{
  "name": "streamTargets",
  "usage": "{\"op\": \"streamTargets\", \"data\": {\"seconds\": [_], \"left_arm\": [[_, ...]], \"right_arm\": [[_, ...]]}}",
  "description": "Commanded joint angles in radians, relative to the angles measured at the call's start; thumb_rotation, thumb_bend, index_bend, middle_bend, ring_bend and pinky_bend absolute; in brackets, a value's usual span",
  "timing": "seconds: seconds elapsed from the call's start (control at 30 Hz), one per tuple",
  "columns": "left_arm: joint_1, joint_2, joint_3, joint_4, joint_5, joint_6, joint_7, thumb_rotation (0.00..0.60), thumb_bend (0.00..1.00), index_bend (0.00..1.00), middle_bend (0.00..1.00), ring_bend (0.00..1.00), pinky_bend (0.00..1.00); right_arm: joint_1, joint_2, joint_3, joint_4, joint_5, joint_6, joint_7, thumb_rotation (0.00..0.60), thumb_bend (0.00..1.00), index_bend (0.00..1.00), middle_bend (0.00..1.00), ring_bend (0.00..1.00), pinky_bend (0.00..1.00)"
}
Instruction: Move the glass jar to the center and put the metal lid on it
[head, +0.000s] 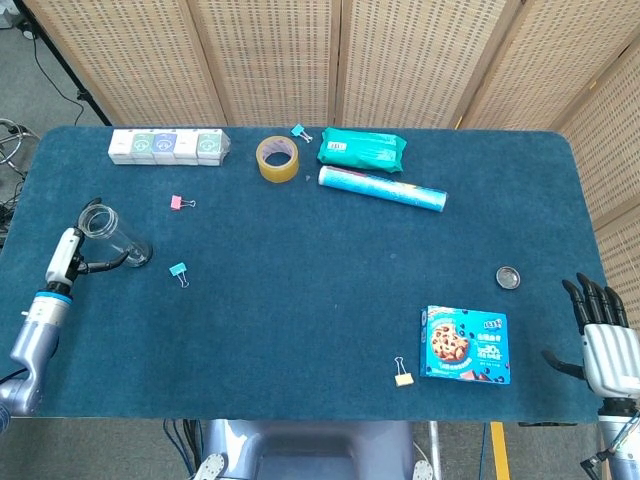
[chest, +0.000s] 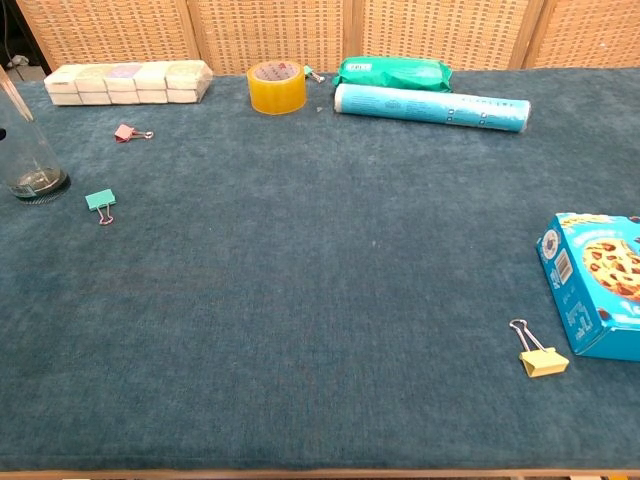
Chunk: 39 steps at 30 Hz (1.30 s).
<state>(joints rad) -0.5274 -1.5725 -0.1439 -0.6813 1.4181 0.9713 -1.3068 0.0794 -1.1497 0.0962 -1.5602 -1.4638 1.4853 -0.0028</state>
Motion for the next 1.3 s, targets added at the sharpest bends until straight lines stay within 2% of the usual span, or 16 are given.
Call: {"op": "streamTargets", "data": {"seconds": [0.03, 0.2, 0.43, 0.83, 1.03, 1.3], "left_arm": [[-0.001, -0.004, -0.003, 0.002, -0.004, 0.001, 0.001, 0.6, 0.3, 0.22, 0.15, 0.14, 0.19], [-0.001, -0.017, -0.01, 0.01, -0.014, 0.006, 0.01, 0.6, 0.35, 0.31, 0.22, 0.19, 0.23], [0.001, -0.033, -0.018, 0.024, -0.027, 0.004, 0.003, 0.6, 0.35, 0.35, 0.25, 0.21, 0.23], [0.003, -0.03, -0.025, 0.021, -0.022, 0.015, -0.092, 0.6, 0.35, 0.37, 0.27, 0.24, 0.25], [-0.004, -0.01, -0.023, -0.026, 0.0, 0.05, -0.103, 0.6, 0.35, 0.37, 0.27, 0.24, 0.25], [-0.051, 0.043, -0.04, -0.205, 0.031, 0.089, -0.037, 0.6, 0.35, 0.37, 0.27, 0.24, 0.25]], "right_arm": [[0.0, 0.0, 0.0, 0.0, 0.0, 0.0, -0.001, 0.6, 0.0, 0.0, 0.0, 0.0, 0.0], [0.0, -0.001, -0.001, 0.0, -0.001, 0.0, -0.001, 0.6, 0.0, 0.0, 0.0, 0.0, 0.0], [0.001, -0.001, -0.001, 0.001, 0.001, -0.003, 0.001, 0.6, 0.0, 0.0, 0.0, 0.0, 0.0], [0.001, -0.001, -0.003, 0.0, 0.002, -0.006, -0.001, 0.6, 0.0, 0.0, 0.0, 0.0, 0.0], [0.003, -0.003, -0.004, 0.0, 0.003, -0.011, -0.003, 0.6, 0.0, 0.0, 0.0, 0.0, 0.0], [0.006, -0.004, -0.005, 0.001, 0.01, -0.021, -0.01, 0.6, 0.0, 0.0, 0.0, 0.0, 0.0]]}}
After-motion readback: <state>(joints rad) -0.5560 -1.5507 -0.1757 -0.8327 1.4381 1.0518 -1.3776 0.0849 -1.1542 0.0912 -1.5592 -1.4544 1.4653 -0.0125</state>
